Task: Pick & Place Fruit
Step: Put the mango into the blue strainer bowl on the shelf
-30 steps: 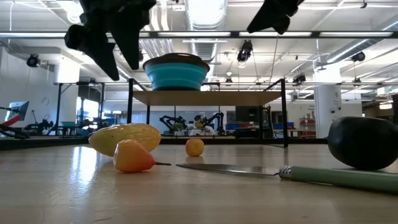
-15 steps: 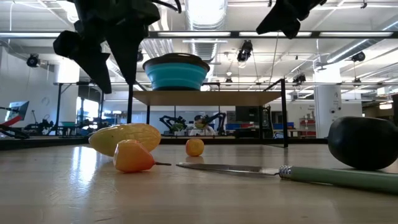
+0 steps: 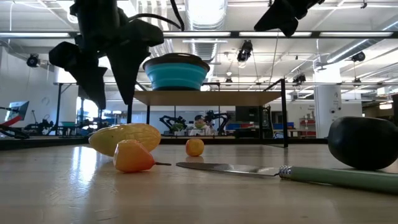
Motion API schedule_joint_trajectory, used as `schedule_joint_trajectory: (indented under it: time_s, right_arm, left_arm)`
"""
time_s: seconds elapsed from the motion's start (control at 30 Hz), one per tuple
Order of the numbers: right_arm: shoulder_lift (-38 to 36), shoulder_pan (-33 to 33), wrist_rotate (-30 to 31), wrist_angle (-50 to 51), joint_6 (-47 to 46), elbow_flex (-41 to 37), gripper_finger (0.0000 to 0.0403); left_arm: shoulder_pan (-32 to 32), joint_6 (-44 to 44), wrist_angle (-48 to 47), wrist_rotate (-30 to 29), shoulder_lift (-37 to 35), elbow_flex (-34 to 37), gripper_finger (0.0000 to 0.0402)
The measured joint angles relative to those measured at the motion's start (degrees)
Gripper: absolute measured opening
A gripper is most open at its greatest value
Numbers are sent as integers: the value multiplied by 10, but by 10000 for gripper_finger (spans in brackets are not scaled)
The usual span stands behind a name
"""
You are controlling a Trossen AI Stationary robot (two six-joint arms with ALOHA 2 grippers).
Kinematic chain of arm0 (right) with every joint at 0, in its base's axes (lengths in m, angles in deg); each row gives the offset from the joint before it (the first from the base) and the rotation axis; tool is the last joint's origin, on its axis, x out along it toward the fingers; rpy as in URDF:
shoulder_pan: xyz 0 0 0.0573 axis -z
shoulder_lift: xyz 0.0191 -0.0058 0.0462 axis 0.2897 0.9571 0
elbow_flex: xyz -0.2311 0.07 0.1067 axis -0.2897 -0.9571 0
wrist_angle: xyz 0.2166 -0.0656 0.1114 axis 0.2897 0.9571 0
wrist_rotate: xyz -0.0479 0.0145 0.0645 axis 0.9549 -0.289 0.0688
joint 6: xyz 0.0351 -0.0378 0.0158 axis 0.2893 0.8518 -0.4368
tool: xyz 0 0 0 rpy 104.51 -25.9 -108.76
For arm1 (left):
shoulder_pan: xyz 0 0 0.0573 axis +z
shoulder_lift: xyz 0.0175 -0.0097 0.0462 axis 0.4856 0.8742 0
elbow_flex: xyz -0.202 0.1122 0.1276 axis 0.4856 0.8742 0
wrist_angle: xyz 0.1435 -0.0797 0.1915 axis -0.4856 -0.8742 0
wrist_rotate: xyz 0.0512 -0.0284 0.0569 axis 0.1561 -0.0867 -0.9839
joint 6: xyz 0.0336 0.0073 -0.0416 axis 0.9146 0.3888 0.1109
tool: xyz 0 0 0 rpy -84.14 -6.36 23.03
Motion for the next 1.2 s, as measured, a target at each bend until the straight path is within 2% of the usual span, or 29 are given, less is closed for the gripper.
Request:
schedule_joint_trajectory:
  time_s: [0.13,0.37,1.2]
  right_arm:
    - [0,0,0,0,5,0,8]
    - [5,0,0,0,5,0,8]
    - [9,0,0,0,10,0,8]
  left_arm:
    - [0,20,20,-6,0,0,289]
    - [1,41,48,-51,5,0,289]
    - [16,37,67,-43,79,0,290]
